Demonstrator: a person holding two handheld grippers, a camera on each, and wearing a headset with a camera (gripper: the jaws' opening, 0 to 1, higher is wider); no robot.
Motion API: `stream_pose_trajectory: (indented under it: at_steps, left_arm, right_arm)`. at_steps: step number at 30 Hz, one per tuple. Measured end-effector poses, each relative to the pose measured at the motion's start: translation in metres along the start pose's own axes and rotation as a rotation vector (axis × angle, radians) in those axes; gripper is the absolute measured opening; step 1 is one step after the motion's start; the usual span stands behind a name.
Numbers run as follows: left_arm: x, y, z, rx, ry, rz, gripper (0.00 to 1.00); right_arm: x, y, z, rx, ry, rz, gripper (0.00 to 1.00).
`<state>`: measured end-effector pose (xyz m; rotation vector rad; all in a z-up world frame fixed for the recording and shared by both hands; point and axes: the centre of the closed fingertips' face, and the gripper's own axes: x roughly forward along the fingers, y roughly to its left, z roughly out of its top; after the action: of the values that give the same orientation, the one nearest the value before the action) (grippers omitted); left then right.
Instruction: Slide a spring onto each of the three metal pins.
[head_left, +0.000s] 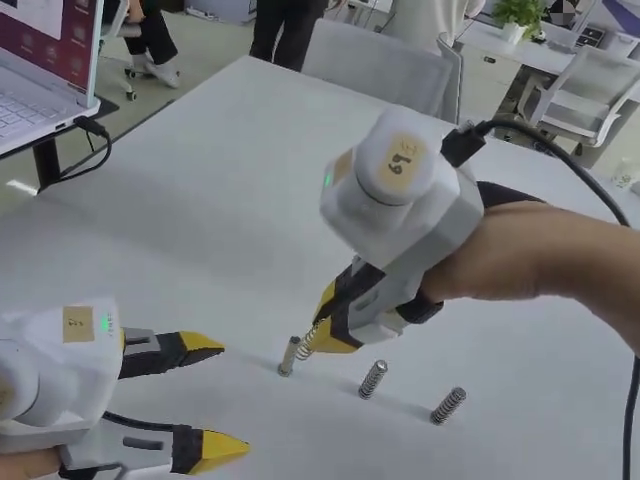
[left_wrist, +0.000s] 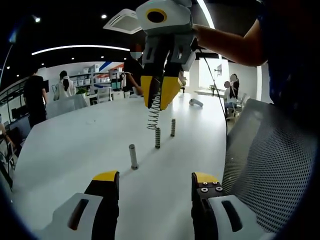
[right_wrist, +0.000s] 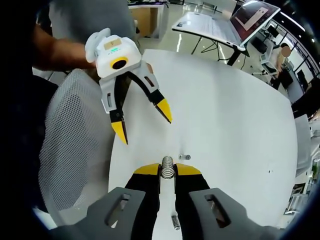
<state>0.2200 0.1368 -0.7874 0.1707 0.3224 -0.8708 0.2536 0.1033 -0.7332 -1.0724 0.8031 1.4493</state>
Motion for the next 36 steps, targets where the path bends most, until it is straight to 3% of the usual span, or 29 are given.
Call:
stream_pose_trajectory:
  at_steps: [10, 18, 26, 36]
  left_arm:
    - [-0.003, 0.003, -0.004, -0.001, 0.012, 0.018, 0.59]
    - [-0.004, 0.007, -0.007, 0.016, 0.022, 0.03, 0.61]
    - [-0.008, 0.014, -0.01, 0.02, 0.036, 0.041, 0.61]
    - [-0.008, 0.014, -0.011, 0.023, 0.041, 0.036, 0.6]
  right_arm:
    - [0.008, -0.021, -0.004, 0.019, 0.039, -0.015, 0.08]
    - [0.024, -0.036, -0.011, 0.011, 0.096, -0.015, 0.08]
    - [0.035, -0.034, -0.008, 0.002, 0.109, 0.019, 0.08]
    - [0.044, -0.034, -0.009, 0.002, 0.126, 0.035, 0.08]
